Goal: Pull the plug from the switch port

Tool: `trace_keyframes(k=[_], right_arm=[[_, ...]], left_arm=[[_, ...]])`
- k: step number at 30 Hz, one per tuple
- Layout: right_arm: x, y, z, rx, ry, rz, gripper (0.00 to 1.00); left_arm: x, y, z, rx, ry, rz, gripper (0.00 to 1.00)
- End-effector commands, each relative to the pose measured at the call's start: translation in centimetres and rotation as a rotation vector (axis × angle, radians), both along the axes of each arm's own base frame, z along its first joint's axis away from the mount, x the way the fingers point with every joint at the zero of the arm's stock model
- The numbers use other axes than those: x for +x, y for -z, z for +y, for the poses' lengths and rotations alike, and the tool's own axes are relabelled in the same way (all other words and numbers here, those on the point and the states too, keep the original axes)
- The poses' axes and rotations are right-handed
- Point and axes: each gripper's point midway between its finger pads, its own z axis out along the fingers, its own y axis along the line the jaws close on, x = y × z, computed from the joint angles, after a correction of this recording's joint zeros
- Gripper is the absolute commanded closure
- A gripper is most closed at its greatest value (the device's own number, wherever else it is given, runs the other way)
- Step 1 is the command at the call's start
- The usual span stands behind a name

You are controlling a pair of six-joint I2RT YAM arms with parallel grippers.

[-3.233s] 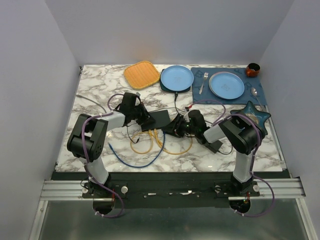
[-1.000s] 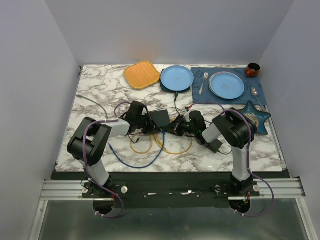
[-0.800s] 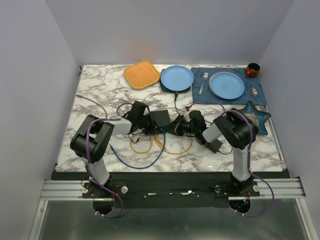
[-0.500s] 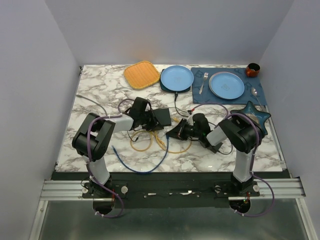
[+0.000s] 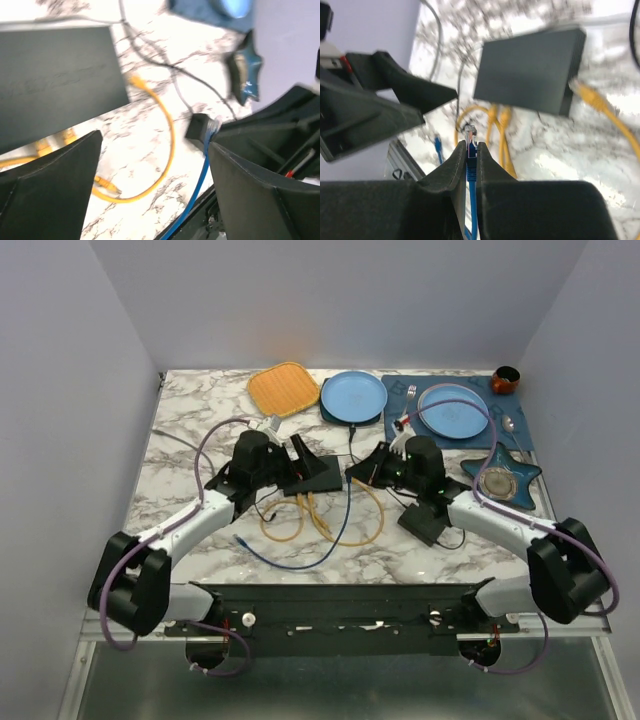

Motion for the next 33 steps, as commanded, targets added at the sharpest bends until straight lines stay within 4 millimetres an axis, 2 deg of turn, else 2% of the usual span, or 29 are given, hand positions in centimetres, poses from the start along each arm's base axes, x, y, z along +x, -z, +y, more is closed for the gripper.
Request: trace_keyframes(k=[1, 2, 4, 6, 7, 10, 11, 16, 19, 21, 22, 23, 24, 25, 26, 27, 28, 30, 31, 32, 33], right_arm=[[-0.1, -0.4, -2.6, -0.201, 0.046, -0.02, 0.99], [-0.1, -1.2, -2.8, -0.195, 0.053, -0.033, 0.99], [-0.6, -1.2, -3.0, -0.202, 0.053, -0.015, 0.99], [-1.0, -1.7, -3.1, -0.191, 0.055, -0.016, 0.99], [-1.3, -1.7, -3.0, -0.187, 0.054, -0.006, 0.99], [-2.3, -2.4, -2.6, -0.17, 0.035, -0.006, 0.99], [-2.6, -2.8, -2.4, -0.164, 0.029, -0.012, 0.99], [-4.4, -4.7, -1.5, -0.141, -0.01, -0.036, 0.99], [-5.6, -5.1, -1.1, -0.138, -0.034, -0.034, 0.99], [-5.9, -5.2, -1.2, -0.135, -0.035, -0.037, 0.99], [-6.1, -5.0, -1.4, -0.141, -0.034, -0.032, 0.99], [-6.1, -5.5, -1.9, -0.137, -0.013, -0.048, 0.99], [-6.1, -5.7, -2.2, -0.138, 0.0, -0.057, 0.99], [-6.2, -5.8, -2.5, -0.142, 0.008, -0.068, 0.92], [-6.5, -6.9, -3.0, -0.127, 0.016, -0.102, 0.81], [-6.5, -7.4, -3.2, -0.125, 0.022, -0.119, 0.57], [-6.7, -7.8, -3.7, -0.128, 0.03, -0.133, 0.5], [-6.9, -9.5, -4.7, -0.112, 0.062, -0.186, 0.43], [-7.1, -9.8, -5.0, -0.113, 0.068, -0.203, 0.42], [-7.1, -10.2, -5.4, -0.112, 0.084, -0.214, 0.41], [-7.3, -10.8, -5.7, -0.099, 0.092, -0.233, 0.41]], left_arm=[[-2.5, -2.1, -0.7, 0.017, 0.081, -0.209, 0.01], [-3.2, -2.4, -1.2, 0.009, 0.104, -0.233, 0.01], [-5.3, -2.8, -2.7, -0.013, 0.16, -0.285, 0.01], [-6.5, -3.0, -3.3, -0.023, 0.166, -0.348, 0.01], [-7.9, -3.0, -4.4, -0.025, 0.204, -0.367, 0.01], [-9.1, -2.3, -5.4, 0.015, 0.222, -0.419, 0.01], [-10.0, -2.1, -6.1, 0.024, 0.256, -0.43, 0.01], [-10.5, -0.8, -7.4, 0.076, 0.269, -0.432, 0.01], [-11.2, 0.1, -8.4, 0.074, 0.323, -0.403, 0.01], [-11.6, 0.9, -8.9, 0.077, 0.36, -0.383, 0.12], [-12.0, 1.2, -9.0, 0.078, 0.384, -0.373, 0.24], [-12.0, 1.6, -8.9, 0.095, 0.385, -0.359, 0.48], [-12.1, 2.2, -8.5, 0.137, 0.386, -0.327, 0.61], [-11.9, 2.5, -7.9, 0.172, 0.379, -0.318, 0.74], [-11.4, 2.5, -7.2, 0.22, 0.365, -0.326, 0.99], [-11.5, 2.4, -6.4, 0.267, 0.363, -0.3, 1.0], [-11.2, 0.6, -5.7, 0.264, 0.337, -0.33, 1.0], [-10.0, -2.2, -3.8, 0.327, 0.248, -0.361, 1.0], [-9.6, -5.0, -2.7, 0.313, 0.188, -0.405, 1.0], [-8.9, -6.5, -1.6, 0.329, 0.133, -0.418, 1.0], [-7.9, -9.4, 0.4, 0.363, 0.035, -0.441, 1.0]])
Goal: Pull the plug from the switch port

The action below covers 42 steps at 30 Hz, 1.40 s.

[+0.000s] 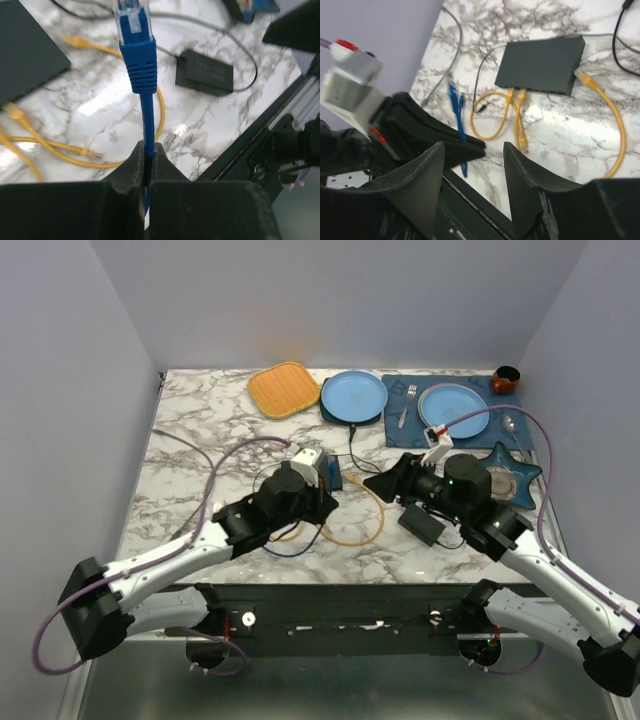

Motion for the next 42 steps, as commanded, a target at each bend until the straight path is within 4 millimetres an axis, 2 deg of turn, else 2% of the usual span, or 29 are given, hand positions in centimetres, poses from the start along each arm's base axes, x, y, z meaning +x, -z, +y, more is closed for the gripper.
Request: trace_keyframes(k=[1, 3, 4, 5, 6, 9, 10, 12, 13, 16, 17, 18, 19, 20, 22, 23, 27, 28, 30, 33, 34, 35, 36, 37, 38, 39, 40, 41, 42], right_arm=[[-0.2, -1.2, -2.0, -0.01, 0.07, -0.065, 0.41], [-0.1, -1.1, -2.5, -0.014, 0.097, -0.068, 0.41], [0.0, -0.8, -2.6, -0.018, 0.103, -0.061, 0.41], [0.0, -0.5, -2.7, -0.023, 0.109, -0.055, 0.41], [0.1, 0.1, -2.7, -0.032, 0.112, -0.042, 0.41], [0.0, 1.6, -2.3, -0.049, 0.1, 0.004, 0.42], [-0.1, 2.2, -2.3, -0.052, 0.097, 0.018, 0.43], [-0.3, 2.8, -2.2, -0.056, 0.092, 0.035, 0.43], [-0.3, 3.0, -2.2, -0.061, 0.089, 0.037, 0.43], [-0.5, 3.6, -2.5, -0.078, 0.088, 0.029, 0.43], [-0.4, 3.6, -2.6, -0.084, 0.092, 0.024, 0.43], [-0.4, 3.8, -2.7, -0.092, 0.094, 0.023, 0.43], [-0.3, 4.0, -2.8, -0.104, 0.093, 0.019, 0.43], [-0.2, 4.3, -2.9, -0.115, 0.099, 0.018, 0.43], [0.2, 4.8, -2.9, -0.145, 0.097, 0.018, 0.43], [0.4, 4.9, -2.8, -0.154, 0.095, 0.013, 0.43], [1.1, 5.1, -2.2, -0.189, 0.07, -0.003, 0.42], [1.2, 5.2, -2.0, -0.197, 0.06, -0.017, 0.39], [1.6, 4.6, -1.3, -0.174, 0.039, -0.057, 0.35], [2.1, 4.2, 0.0, -0.16, -0.01, -0.089, 0.31], [2.4, 4.1, 0.4, -0.172, -0.022, -0.097, 0.3], [2.9, 3.5, 0.9, -0.174, -0.027, -0.106, 0.3], [3.4, 4.1, 1.5, -0.193, -0.039, -0.088, 0.3], [3.7, 4.4, 1.9, -0.206, -0.047, -0.078, 0.32], [3.9, 4.5, 2.4, -0.211, -0.054, -0.069, 0.33], [4.7, 4.8, 2.8, -0.221, -0.045, -0.056, 0.33], [5.0, 5.1, 3.1, -0.215, -0.034, -0.034, 0.34], [5.4, 4.9, 3.4, -0.205, -0.029, -0.041, 0.35], [5.7, 4.9, 3.9, -0.197, -0.036, -0.041, 0.37]], left_arm=[[3.4, -9.5, 7.1, 0.073, -0.299, -0.161, 1.0], [5.3, -11.8, 10.1, 0.143, -0.401, -0.155, 1.0], [6.2, -12.2, 11.4, 0.174, -0.447, -0.138, 1.0], [7.0, -12.3, 12.5, 0.2, -0.484, -0.116, 1.0], [8.9, -12.0, 15.1, 0.239, -0.579, -0.067, 1.0], [11.5, -11.5, 17.0, 0.188, -0.635, 0.038, 1.0], [13.4, -10.2, 19.5, 0.213, -0.717, 0.08, 1.0], [15.0, -8.9, 22.8, 0.251, -0.826, 0.144, 1.0], [16.5, -7.6, 26.3, 0.267, -0.924, 0.203, 1.0], [18.2, -5.3, 30.1, 0.201, -1.014, 0.336, 1.0], [18.5, -5.1, 33.1, 0.179, -1.098, 0.356, 0.98], [18.7, -4.7, 34.6, 0.187, -1.137, 0.37, 0.94], [19.4, -4.0, 35.4, 0.202, -1.157, 0.396, 0.85], [19.6, -3.6, 36.2, 0.215, -1.176, 0.414, 0.55], [20.6, -2.7, 35.9, 0.226, -1.148, 0.436, 0.23], [20.8, -2.6, 35.6, 0.226, -1.139, 0.436, 0.01], [21.4, -3.9, 34.5, 0.18, -1.125, 0.331, 0.01], [20.5, -4.1, 33.6, 0.133, -1.11, 0.326, 0.01], [20.7, -5.1, 32.2, 0.072, -1.085, 0.266, 0.01], [19.3, -5.4, 26.5, 0.077, -0.968, 0.196, 0.01], [18.1, -4.9, 22.6, 0.097, -0.875, 0.187, 0.01], [17.6, -4.5, 21.3, 0.105, -0.865, 0.183, 0.01], [17.4, -4.5, 19.7, 0.085, -0.84, 0.164, 0.01], [16.1, -2.8, 18.4, 0.092, -0.821, 0.183, 0.01], [15.3, -2.2, 16.7, 0.072, -0.795, 0.184, 0.01], [15.8, -2.9, 15.4, -0.025, -0.79, 0.148, 0.01], [14.2, -0.9, 15.3, -0.052, -0.781, 0.156, 0.01], [13.8, -0.5, 15.2, -0.108, -0.789, 0.151, 0.01], [14.0, -1.6, 14.3, -0.244, -0.78, 0.131, 0.01]])
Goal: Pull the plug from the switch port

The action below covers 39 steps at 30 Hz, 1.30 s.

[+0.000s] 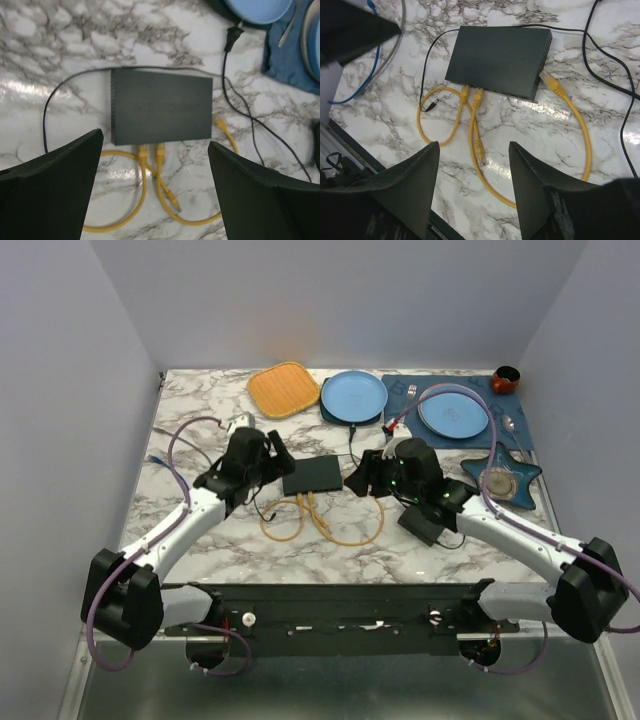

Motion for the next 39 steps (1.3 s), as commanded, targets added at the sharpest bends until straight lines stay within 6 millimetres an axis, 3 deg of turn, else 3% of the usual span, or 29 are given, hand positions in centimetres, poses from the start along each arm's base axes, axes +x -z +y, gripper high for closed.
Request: trace_keyframes(k=[1, 5, 7, 10, 15, 22, 26, 28, 31, 32, 33, 39], right_arm=[[2.0, -0.8, 2.5, 0.03, -0.029, -0.025, 0.42], [3.5, 1.6, 4.5, -0.017, -0.048, 0.067, 0.66], [4.3, 1.8, 5.6, -0.026, -0.057, 0.092, 0.74], [5.5, 4.3, 6.2, -0.072, -0.039, 0.137, 0.79], [8.2, 6.2, 7.2, -0.161, -0.02, 0.151, 0.75], [10.8, 8.5, 7.5, -0.218, 0.004, 0.19, 0.65], [11.5, 9.8, 6.5, -0.225, 0.033, 0.232, 0.68], [10.8, 9.8, 6.2, -0.221, 0.028, 0.239, 0.72], [8.3, 9.5, 5.9, -0.174, -0.015, 0.254, 0.69], [6.9, 10.6, 5.5, -0.167, -0.025, 0.278, 0.67], [6.0, 9.3, 5.7, -0.133, -0.054, 0.267, 0.66], [-1.4, 10.7, 6.5, -0.185, -0.222, 0.262, 0.55]], left_arm=[[-1.4, 1.5, -0.2, -0.256, -0.095, -0.126, 0.01], [-3.0, 3.8, -2.0, -0.27, 0.023, -0.03, 0.01], [-3.5, 5.4, -2.3, -0.265, 0.039, 0.024, 0.01], [-4.0, 6.3, -2.4, -0.282, 0.045, 0.019, 0.01], [-4.0, 7.3, -2.1, -0.289, 0.019, 0.031, 0.04], [-4.8, 11.4, -2.1, -0.257, -0.003, 0.172, 0.13], [-5.5, 13.0, -2.1, -0.241, -0.004, 0.231, 0.25], [-6.1, 13.3, -2.2, -0.248, 0.01, 0.25, 0.29], [-6.8, 13.0, -2.2, -0.273, 0.016, 0.238, 0.34], [-7.0, 12.8, -2.1, -0.274, 0.018, 0.232, 0.35], [-7.1, 12.7, -2.1, -0.276, 0.021, 0.227, 0.36], [-8.6, 12.4, -2.2, -0.3, 0.049, 0.222, 0.41]])
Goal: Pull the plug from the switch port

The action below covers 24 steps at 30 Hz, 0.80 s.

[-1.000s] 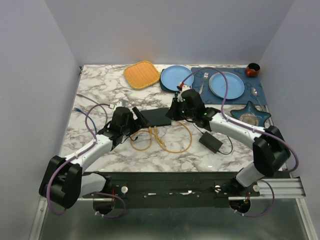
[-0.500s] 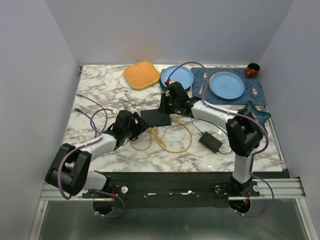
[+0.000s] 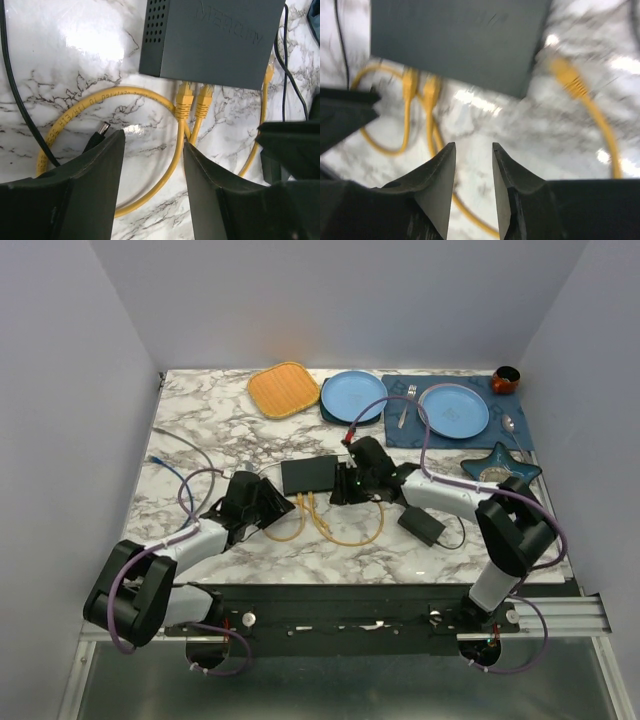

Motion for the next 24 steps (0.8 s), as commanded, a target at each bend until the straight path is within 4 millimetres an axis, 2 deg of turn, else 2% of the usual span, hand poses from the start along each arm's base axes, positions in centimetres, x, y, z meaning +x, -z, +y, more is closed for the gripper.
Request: trace_keyframes(k=[1, 2, 8, 12, 15, 17, 18, 21, 22, 24], right_arm=[[-4.8, -1.2, 2.3, 0.034, -0.156, -0.045, 0.52], [-6.0, -1.0, 2.8, 0.023, -0.185, -0.049, 0.51], [-7.7, 0.4, 3.4, -0.018, -0.209, -0.036, 0.48], [-7.9, 2.1, 2.8, -0.077, -0.181, -0.008, 0.5], [-7.4, 1.5, 2.4, -0.065, -0.127, -0.031, 0.51], [-6.1, 0.4, 2.1, -0.075, -0.078, -0.087, 0.51], [-5.1, -0.9, 2.5, -0.065, -0.061, -0.126, 0.51], [-2.1, -2.6, 2.1, -0.091, 0.004, -0.184, 0.53], [-0.6, -3.7, 3.0, -0.072, 0.012, -0.193, 0.59], [1.7, -4.3, 2.7, -0.072, 0.039, -0.18, 0.64]], left_arm=[[-1.5, -0.2, -0.3, -0.033, 0.026, 0.0, 0.42], [-1.6, -0.1, -0.3, -0.034, 0.025, -0.001, 0.42], [-2.5, -0.3, 0.1, -0.043, 0.019, -0.008, 0.42], [-2.8, -0.4, 0.4, -0.035, 0.017, -0.01, 0.42], [-2.9, -0.5, 0.4, -0.037, 0.02, -0.011, 0.42], [-2.8, -0.5, 0.2, -0.046, 0.021, -0.01, 0.42], [-2.6, -0.6, 0.0, -0.053, 0.023, -0.013, 0.42], [-1.9, -0.8, -0.6, -0.07, 0.034, -0.018, 0.42], [-1.5, -0.8, -0.9, -0.075, 0.033, -0.018, 0.42], [-1.2, -0.8, -1.2, -0.088, 0.034, -0.018, 0.42]])
